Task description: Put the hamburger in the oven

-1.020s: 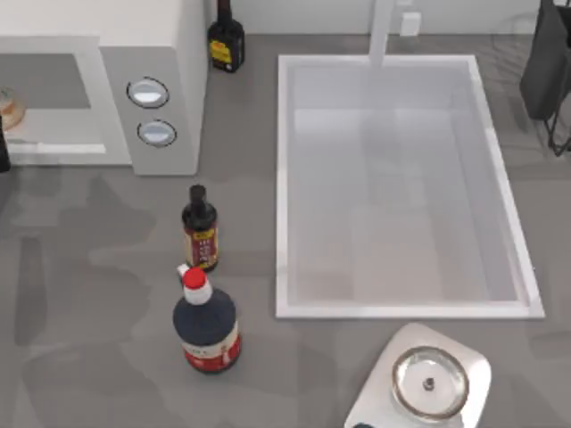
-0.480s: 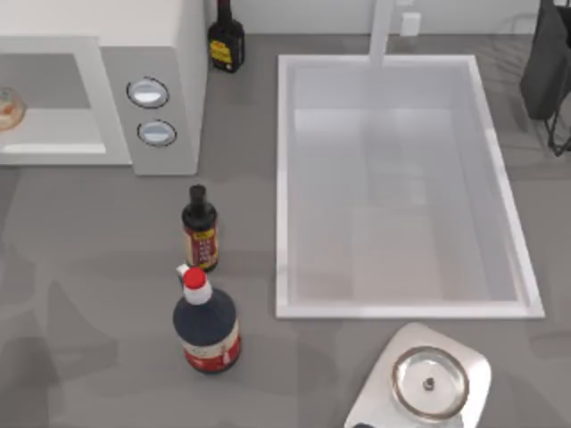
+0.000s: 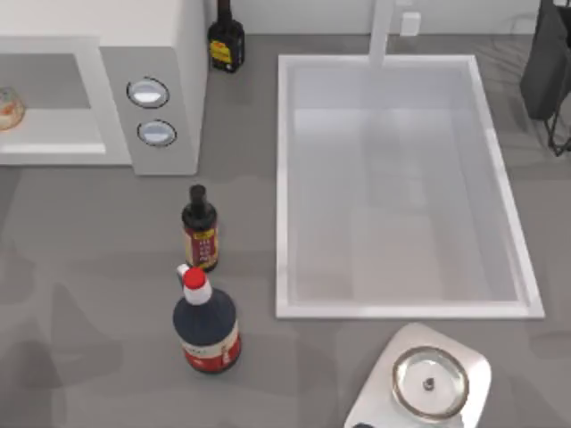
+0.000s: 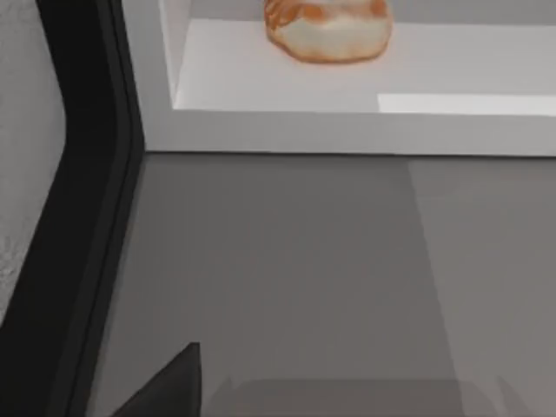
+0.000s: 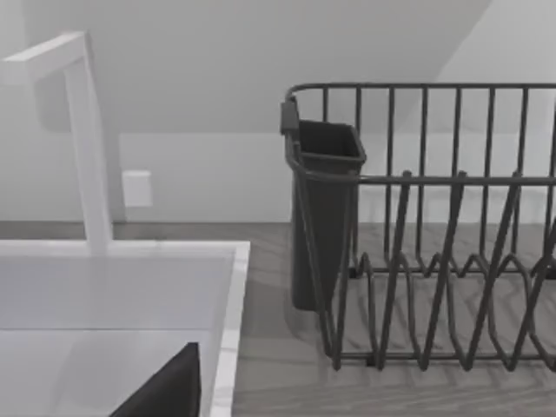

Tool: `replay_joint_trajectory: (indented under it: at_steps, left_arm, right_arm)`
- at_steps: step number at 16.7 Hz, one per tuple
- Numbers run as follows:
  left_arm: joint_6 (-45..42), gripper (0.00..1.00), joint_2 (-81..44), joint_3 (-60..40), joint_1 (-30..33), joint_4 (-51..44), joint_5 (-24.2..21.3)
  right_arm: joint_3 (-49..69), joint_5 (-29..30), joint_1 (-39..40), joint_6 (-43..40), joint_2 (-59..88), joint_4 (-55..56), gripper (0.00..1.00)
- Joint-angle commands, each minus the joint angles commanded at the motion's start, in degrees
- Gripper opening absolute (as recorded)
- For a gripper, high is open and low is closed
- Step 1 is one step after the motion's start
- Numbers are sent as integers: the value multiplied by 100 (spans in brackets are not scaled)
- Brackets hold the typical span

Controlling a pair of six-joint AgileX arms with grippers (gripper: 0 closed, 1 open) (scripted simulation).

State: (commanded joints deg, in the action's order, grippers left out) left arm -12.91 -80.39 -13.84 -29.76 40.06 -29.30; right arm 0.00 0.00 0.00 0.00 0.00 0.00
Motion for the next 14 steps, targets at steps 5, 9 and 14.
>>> replay_joint_trajectory:
  at_steps: [5, 9, 14]
  left_arm:
    - [16, 100, 821, -583, -2, -1533, -4]
    - [23, 100, 1652, -1132, 14, -3039, 14]
    - [28, 100, 2144, -1454, 21, -3630, 34]
  right_arm:
    - [0, 0, 0, 0, 0, 0, 100]
    - [0, 0, 0, 0, 0, 0, 100]
    - [0, 0, 0, 0, 0, 0, 100]
